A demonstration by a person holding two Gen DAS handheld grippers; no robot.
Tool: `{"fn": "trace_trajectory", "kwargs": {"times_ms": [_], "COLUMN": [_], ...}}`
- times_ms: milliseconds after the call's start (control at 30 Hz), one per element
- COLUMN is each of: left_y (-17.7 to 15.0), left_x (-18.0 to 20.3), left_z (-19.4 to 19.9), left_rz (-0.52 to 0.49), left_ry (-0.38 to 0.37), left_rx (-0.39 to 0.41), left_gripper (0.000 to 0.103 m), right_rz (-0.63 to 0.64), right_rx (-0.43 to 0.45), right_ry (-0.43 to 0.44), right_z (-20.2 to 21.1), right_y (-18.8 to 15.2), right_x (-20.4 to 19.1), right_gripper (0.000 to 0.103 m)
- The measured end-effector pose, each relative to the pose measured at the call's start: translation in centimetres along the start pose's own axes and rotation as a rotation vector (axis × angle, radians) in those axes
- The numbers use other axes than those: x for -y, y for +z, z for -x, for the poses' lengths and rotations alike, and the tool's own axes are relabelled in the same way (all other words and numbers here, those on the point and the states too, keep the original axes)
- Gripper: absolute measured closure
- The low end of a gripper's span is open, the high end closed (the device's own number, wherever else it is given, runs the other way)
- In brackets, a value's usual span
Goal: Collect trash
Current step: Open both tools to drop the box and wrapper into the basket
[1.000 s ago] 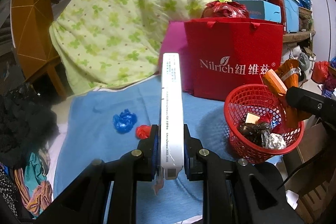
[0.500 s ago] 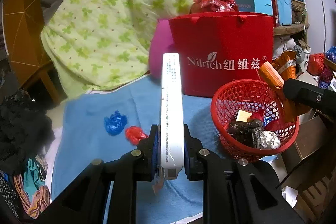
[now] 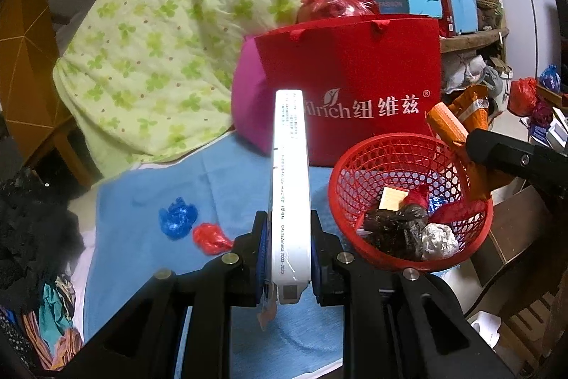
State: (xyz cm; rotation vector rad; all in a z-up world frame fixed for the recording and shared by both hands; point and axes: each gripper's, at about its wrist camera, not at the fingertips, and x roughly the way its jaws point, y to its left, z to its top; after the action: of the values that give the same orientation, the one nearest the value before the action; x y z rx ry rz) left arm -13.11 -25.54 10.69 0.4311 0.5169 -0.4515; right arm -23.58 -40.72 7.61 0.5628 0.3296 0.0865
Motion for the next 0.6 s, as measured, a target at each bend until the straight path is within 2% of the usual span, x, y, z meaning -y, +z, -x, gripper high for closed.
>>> {"fn": "trace_trajectory", "kwargs": {"times_ms": [133, 467, 600], "left_y": [0.1, 1.3, 2.3], "left_x": [0.8, 2.8, 3.8], "left_z": [-0.6, -3.9, -6.0], "left_rz": [-0.006, 0.023, 0.043], "left_ry": [-0.027, -0.259, -0.326], "left_rx": [-0.011, -0.066, -0.094], "left_gripper": [0.081, 0.081, 0.08], "right_rz": [-0.026, -0.123, -0.198], "right_rx": [0.012, 0.022, 0.015], "right_ry": [-0.03, -0.108, -0.094], "right_z": [0.4, 0.2, -1.1], "right_y": [0.2, 0.3, 0.5], "right_x": [1.4, 6.0, 8.4], "right_gripper": [0.075, 0.075, 0.074]}}
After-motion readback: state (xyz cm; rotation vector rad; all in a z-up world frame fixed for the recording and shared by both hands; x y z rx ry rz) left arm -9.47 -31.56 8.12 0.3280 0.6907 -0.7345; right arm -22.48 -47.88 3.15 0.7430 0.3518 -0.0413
